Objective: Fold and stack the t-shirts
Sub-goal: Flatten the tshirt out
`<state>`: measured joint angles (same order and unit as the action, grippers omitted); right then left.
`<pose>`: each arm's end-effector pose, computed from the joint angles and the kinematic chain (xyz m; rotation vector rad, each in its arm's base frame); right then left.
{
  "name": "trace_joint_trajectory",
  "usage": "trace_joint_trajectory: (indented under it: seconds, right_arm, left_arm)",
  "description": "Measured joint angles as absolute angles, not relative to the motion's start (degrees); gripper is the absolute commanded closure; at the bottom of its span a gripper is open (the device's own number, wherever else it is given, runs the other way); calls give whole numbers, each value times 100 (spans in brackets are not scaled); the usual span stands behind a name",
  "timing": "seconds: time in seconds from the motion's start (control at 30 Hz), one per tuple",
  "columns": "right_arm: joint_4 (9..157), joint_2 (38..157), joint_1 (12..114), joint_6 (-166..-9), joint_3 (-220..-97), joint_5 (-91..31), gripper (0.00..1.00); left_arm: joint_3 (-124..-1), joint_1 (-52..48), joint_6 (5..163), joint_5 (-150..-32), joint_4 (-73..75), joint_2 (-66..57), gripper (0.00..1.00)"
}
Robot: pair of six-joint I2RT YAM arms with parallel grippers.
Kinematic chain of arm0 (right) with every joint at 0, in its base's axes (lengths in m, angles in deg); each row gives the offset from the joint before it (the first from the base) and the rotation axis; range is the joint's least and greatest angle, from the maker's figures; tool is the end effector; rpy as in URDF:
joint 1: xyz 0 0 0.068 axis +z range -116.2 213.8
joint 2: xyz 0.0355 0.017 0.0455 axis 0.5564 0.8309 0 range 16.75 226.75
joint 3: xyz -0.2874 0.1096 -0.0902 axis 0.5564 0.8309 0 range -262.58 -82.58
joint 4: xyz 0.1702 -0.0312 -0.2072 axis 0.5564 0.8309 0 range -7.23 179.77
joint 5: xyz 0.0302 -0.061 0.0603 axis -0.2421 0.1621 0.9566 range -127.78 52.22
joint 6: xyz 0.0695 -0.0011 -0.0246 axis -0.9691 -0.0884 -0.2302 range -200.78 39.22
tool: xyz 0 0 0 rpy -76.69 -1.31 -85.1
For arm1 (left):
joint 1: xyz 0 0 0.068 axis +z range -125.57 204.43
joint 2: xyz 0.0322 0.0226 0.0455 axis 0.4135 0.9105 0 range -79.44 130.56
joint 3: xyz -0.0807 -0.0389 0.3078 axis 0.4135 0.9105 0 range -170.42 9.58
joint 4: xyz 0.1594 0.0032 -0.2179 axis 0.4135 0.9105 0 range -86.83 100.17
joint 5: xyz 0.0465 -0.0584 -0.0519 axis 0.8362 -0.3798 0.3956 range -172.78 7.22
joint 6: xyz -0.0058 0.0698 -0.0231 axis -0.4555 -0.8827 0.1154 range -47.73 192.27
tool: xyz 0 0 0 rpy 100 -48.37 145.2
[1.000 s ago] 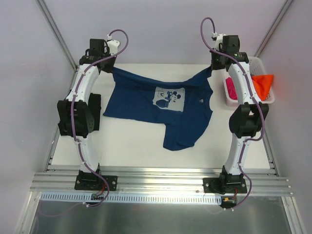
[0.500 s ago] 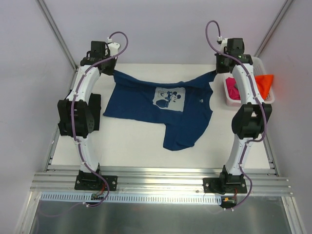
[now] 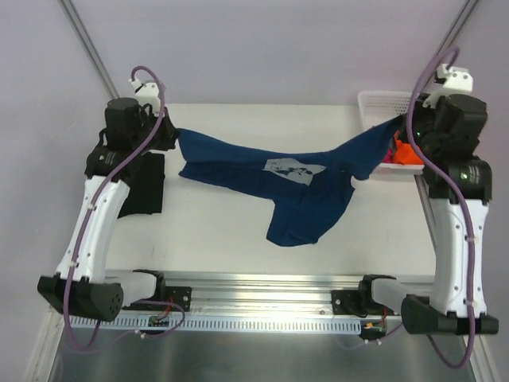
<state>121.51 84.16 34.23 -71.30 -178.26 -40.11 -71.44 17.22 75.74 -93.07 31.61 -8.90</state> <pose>0.2284 -0.0009 0.5510 -0.1219 1.7517 -0.1508 0.2791 -0.0464 0.4724 0.1850 1.8809 -0.2965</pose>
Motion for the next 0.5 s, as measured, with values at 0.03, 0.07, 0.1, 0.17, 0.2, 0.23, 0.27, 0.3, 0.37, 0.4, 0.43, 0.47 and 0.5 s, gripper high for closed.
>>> trace_joint_trajectory:
  seconds: [0.03,0.07,0.1,0.17,0.2,0.23,0.27,0.3,0.37,0.4,0.43,0.47,0.5]
  right_arm:
    - [12186,8241,3382,-7139,-17828,-4026,99]
    - [12234,8045,3305,-7139,-17848,-4041,99]
    - [12300,7887,3198,-7132,-17885,-4059,99]
    - [12462,7680,3014,-7108,-18038,-4111,100]
    - [12549,7619,2951,-7091,-18162,-4135,99]
    - [12590,7577,2907,-7078,-18270,-4153,99]
    - [12658,7540,2866,-7054,-18429,-4164,99]
    - [12682,7516,2826,-7027,-18591,-4161,99]
    - [12684,7522,2726,-7014,-18888,-4166,99]
    - [12671,7546,2680,-7014,-19061,-4168,99]
    - [12630,7581,2647,-7014,-19218,-4168,99]
    - [12601,7640,2630,-7016,-19354,-4166,99]
    - [12560,7748,2617,-7019,-19555,-4164,99]
  left_arm:
    - [-7100,1727,7620,-9304,3161,-1091,100]
    - [-7083,1729,7639,-9294,3163,-1309,100]
    - [-7085,1729,7641,-9294,3159,-1491,100]
    - [-7124,1731,7633,-9289,3177,-1784,100]
    - [-7205,1729,7628,-9302,3227,-1889,100]
    - [-7284,1727,7624,-9313,3236,-1950,100]
    - [-7391,1729,7620,-9335,3253,-1998,100]
    - [-7526,1736,7620,-9370,3264,-2033,100]
    - [-7808,1740,7617,-9455,3251,-2042,100]
    - [-7902,1740,7615,-9475,3242,-2039,100]
    - [-8014,1738,7611,-9497,3247,-2015,100]
    - [-8110,1740,7600,-9503,3247,-1958,100]
    - [-8217,1740,7589,-9523,3236,-1891,100]
